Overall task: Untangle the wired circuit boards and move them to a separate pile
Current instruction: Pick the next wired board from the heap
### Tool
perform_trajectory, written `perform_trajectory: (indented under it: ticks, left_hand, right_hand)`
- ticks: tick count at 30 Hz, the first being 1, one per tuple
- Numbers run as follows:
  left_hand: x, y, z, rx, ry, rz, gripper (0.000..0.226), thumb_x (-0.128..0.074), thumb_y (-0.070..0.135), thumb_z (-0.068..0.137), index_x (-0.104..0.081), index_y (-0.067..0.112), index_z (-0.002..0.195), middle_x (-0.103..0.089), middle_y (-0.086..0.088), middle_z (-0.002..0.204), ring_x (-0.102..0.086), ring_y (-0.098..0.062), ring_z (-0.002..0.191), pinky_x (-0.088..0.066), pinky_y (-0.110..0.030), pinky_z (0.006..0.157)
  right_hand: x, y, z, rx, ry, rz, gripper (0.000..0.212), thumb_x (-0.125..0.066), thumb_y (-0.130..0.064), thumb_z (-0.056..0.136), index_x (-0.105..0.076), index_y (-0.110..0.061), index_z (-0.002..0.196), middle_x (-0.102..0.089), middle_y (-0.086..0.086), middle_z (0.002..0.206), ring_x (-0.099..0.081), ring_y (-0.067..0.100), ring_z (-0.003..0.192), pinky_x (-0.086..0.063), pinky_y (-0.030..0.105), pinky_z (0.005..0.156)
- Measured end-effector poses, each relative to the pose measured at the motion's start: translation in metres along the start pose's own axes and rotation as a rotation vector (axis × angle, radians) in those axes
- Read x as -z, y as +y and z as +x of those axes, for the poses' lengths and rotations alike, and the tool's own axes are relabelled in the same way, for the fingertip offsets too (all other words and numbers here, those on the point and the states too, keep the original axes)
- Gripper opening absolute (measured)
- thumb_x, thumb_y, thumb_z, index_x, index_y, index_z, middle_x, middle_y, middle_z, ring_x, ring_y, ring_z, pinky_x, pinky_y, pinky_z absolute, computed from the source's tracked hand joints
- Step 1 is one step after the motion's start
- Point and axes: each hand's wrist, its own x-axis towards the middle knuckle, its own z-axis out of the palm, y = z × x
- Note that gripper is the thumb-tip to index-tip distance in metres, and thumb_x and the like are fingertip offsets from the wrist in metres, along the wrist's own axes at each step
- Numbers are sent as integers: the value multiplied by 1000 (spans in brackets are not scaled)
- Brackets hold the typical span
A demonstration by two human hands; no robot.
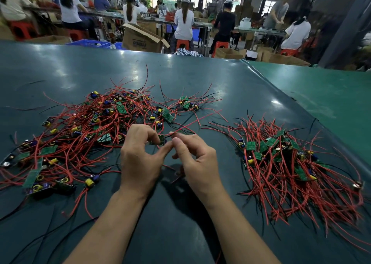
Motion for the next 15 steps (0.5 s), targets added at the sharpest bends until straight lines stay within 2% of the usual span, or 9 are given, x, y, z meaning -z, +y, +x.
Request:
perform_trajectory:
  ticks: [2, 4, 6, 8, 10, 12, 15]
  left_hand:
    - [-1, 2, 0, -30, -64, -8, 32, -85, 18, 69, -56, 5, 73, -55, -4, 83, -52, -17, 79, -44, -26, 75]
    - [-2, 6, -1, -35, -129, -34, 33, -89, 11, 64, -59, 5, 75, -60, -4, 87, -58, -20, 85, -48, -29, 79]
    - [-3, 8, -1, -20, -167, -58, 32, -89, 7, 64, -61, 5, 80, -63, -4, 91, -60, -16, 88, -42, -15, 82]
    - [-3, 9, -1, 19, -183, -82, 32, -88, 7, 65, -65, 5, 88, -65, -4, 92, -59, -10, 89, -37, -8, 80]
    - [-2, 11, 1, 33, -206, -84, 35, -87, 12, 67, -69, 6, 97, -67, -3, 94, -60, -10, 89, -37, -7, 79]
    - [-2, 11, 1, -8, -226, -75, 31, -84, 19, 69, -72, 5, 95, -67, -4, 94, -62, -18, 88, -39, -9, 79]
    - [-2, 12, 1, -18, -209, -71, 32, -83, 28, 69, -70, 5, 88, -65, -1, 87, -57, -15, 80, -38, -10, 76]
  right_hand:
    - [1, -2, 3, -90, 30, 92, 11, -67, -8, 90, -72, -17, 94, -68, 11, 95, -66, 16, 70, -51, 25, 50]
    - [4, -4, 6, -210, 36, 204, 7, -69, -9, 89, -73, -15, 90, -70, 4, 79, -63, 11, 61, -46, 19, 44]
    - [7, -3, 8, -257, 67, 237, 7, -70, -9, 87, -73, -12, 82, -69, 2, 68, -62, 10, 56, -44, 19, 43]
    - [7, -2, 9, -280, 101, 256, 8, -73, -10, 85, -73, -11, 78, -70, 4, 66, -62, 11, 54, -43, 18, 43]
    - [7, -1, 9, -286, 125, 268, 10, -75, -11, 83, -74, -12, 73, -71, 6, 65, -61, 11, 52, -43, 18, 43]
    - [8, 1, 10, -278, 148, 264, 15, -77, -13, 81, -75, -13, 66, -69, 6, 63, -58, 11, 50, -42, 18, 44]
    - [10, 1, 13, -265, 250, 264, 21, -78, -16, 81, -73, -13, 60, -66, 3, 58, -55, 10, 48, -40, 18, 43]
